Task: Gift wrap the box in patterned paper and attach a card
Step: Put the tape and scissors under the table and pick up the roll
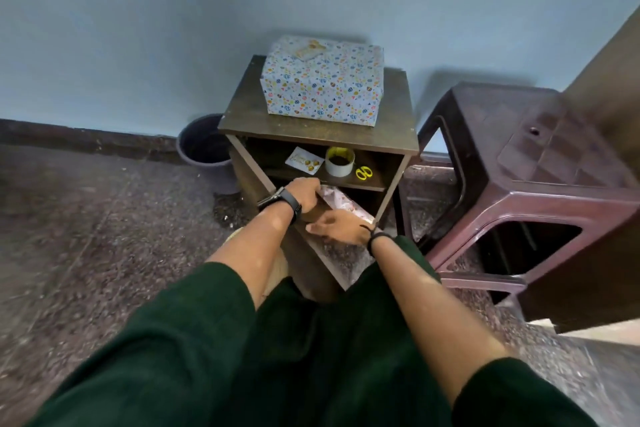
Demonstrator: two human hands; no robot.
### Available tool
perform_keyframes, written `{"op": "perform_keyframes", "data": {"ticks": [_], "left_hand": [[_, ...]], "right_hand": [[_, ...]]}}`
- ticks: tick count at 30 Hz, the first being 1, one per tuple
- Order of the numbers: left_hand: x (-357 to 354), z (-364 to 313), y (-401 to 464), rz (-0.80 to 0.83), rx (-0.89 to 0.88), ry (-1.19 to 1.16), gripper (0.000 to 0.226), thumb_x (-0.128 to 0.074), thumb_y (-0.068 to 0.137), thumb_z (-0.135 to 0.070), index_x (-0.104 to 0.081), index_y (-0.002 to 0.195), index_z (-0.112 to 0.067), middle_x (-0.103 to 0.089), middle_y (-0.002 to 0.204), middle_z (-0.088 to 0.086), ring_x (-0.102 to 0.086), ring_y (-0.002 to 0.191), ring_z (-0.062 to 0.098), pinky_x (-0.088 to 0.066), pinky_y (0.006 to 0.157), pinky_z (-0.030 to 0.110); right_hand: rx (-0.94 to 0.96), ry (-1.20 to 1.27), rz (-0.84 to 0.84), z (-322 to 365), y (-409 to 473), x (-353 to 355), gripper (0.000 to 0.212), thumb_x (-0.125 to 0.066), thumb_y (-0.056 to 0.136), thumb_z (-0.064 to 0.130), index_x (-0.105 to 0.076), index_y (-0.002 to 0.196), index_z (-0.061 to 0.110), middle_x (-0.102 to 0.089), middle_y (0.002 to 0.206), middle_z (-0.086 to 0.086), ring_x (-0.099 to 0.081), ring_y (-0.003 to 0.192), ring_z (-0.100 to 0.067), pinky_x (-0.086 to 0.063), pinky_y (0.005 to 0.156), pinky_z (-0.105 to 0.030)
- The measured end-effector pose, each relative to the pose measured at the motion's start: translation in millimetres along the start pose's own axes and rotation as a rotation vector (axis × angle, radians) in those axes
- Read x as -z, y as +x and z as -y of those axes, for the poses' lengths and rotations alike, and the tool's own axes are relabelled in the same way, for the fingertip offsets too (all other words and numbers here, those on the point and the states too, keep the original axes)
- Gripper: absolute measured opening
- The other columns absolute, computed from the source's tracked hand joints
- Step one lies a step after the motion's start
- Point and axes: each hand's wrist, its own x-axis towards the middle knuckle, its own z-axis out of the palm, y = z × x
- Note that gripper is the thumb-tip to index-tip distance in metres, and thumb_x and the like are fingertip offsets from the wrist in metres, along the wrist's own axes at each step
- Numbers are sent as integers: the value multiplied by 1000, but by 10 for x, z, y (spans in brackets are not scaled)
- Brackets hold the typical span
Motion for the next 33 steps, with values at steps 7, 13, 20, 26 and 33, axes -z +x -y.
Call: {"op": "perform_keyframes", "data": {"ticks": [7,13,20,26,33], "left_hand": [[-25,358,-292,-71,-17,106,32,-48,97,-15,-53,127,-9,-51,131,12,-49,120,29,-41,101,35],[-170,386,-254,-167,-119,81,26,-45,97,-17,-60,116,-8,-49,122,14,-52,110,31,-42,96,37],[-248,347,-6,-297,-245,14,43,-46,98,-15,-40,140,-8,-40,139,10,-44,127,25,-35,105,29],[-315,230,394,-280,-269,224,66,-37,92,7,-11,150,-6,-5,159,13,-6,146,26,-15,119,37],[-357,171,618,-417,-237,551,76,-30,88,4,9,151,-10,19,156,15,18,143,37,10,115,52]], "right_hand": [[2,-321,10,104,-190,-143,43,-67,81,46,-60,111,16,-60,113,-5,-55,103,-21,-48,88,-35],[-53,-405,-79,168,-129,-63,23,-71,81,34,-61,82,14,-58,84,0,-56,91,-20,-43,65,-25],[-152,-467,-252,48,61,369,50,-74,79,24,-56,122,7,-56,123,-11,-54,115,-28,-49,95,-38],[-54,-559,-470,-197,292,762,24,-57,90,12,-65,112,8,-56,116,-12,-55,109,-31,-50,89,-41],[40,-886,-600,-354,565,909,29,-44,90,0,-51,117,6,-54,113,-13,-50,104,-32,-44,85,-39]]}}
